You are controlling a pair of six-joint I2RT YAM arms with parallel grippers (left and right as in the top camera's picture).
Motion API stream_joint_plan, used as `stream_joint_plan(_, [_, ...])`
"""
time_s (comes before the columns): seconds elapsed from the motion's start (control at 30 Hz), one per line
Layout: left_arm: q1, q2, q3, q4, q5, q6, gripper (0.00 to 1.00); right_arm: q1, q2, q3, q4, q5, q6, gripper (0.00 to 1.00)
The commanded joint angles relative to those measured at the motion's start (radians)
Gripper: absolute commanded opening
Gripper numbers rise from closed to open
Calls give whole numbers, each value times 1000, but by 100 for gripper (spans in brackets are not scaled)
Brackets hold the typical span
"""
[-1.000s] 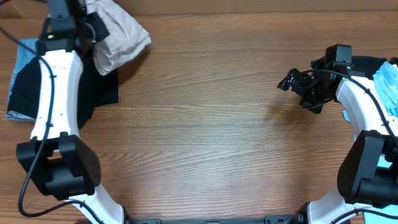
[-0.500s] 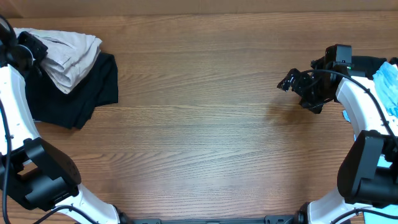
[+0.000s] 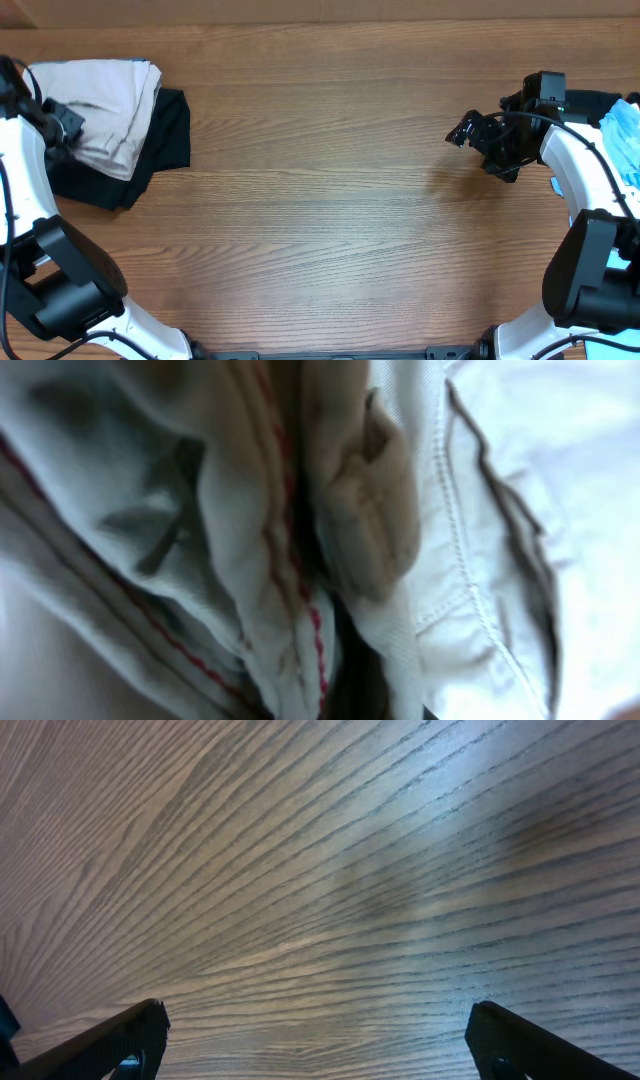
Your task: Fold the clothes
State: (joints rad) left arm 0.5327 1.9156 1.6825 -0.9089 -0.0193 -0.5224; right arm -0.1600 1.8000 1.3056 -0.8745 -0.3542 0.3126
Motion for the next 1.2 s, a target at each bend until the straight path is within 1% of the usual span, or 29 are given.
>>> stream_joint_plan(0.0, [46,-6,-47,-58,-40,10,40,2,-5,10,5,6,-10,100])
stream_joint_plan(0.03, [56,-11,-40,-90,-35,30,95,2,-5,10,5,6,-10,100])
stream_joint_plan(0.07, [70,-17,-2,-153,-19,55,100,2,-5,10,5,6,-10,100])
stream_joint_plan(0.13, [84,-18,121,-290,21,103,100,2,-5,10,5,6,-10,100])
stream_joint_plan(0.17, [84,-18,190,-351,36,108,100,2,-5,10,5,6,-10,100])
stream_joint_plan(0.27, [84,-19,357,-451,153,155,100,2,-5,10,5,6,-10,100])
stream_joint_plan(0.3, [84,-19,388,-456,192,166,98,2,-5,10,5,6,-10,100])
stream_joint_plan(0.33, [84,-19,410,-447,242,185,85,2,-5,10,5,6,-10,100])
stream_joint_plan(0.37, [84,-19,413,-427,288,206,18,2,-5,10,5,6,-10,100])
stream_joint_plan(0.4, [84,-18,412,-418,299,206,13,2,-5,10,5,6,-10,100])
stream_joint_plan(0.5, [84,-17,404,-388,291,209,6,2,-5,10,5,6,-10,100])
stream_joint_plan(0.6, [84,-16,357,-364,237,216,6,2,-5,10,5,6,-10,100])
stream_joint_plan(0.63, [84,-12,328,-352,237,227,4,2,-5,10,5,6,-10,100])
stream_joint_plan(0.73, [84,-6,190,-265,224,230,4,2,-5,10,5,6,-10,100])
stream_joint_plan(0.77, [86,-6,140,-237,175,230,5,2,-5,10,5,6,-10,100])
stream_joint_plan(0.83, [87,-6,97,-200,122,222,4,2,-5,10,5,6,-10,100])
stream_joint_plan(0.9, [87,-6,84,-173,124,219,4,2,-5,10,5,6,-10,100])
stream_joint_plan(0.93, [85,-7,91,-170,145,219,4,2,-5,10,5,6,-10,100])
stream_joint_plan(1.03, [85,-18,150,-191,353,219,4,2,-5,10,5,6,-10,100])
stream_joint_plan(1.07, [79,-20,155,-213,390,219,4,2,-5,10,5,6,-10,100])
stream_joint_plan(1.17, [56,-11,126,-220,341,221,4,2,-5,10,5,6,-10,100])
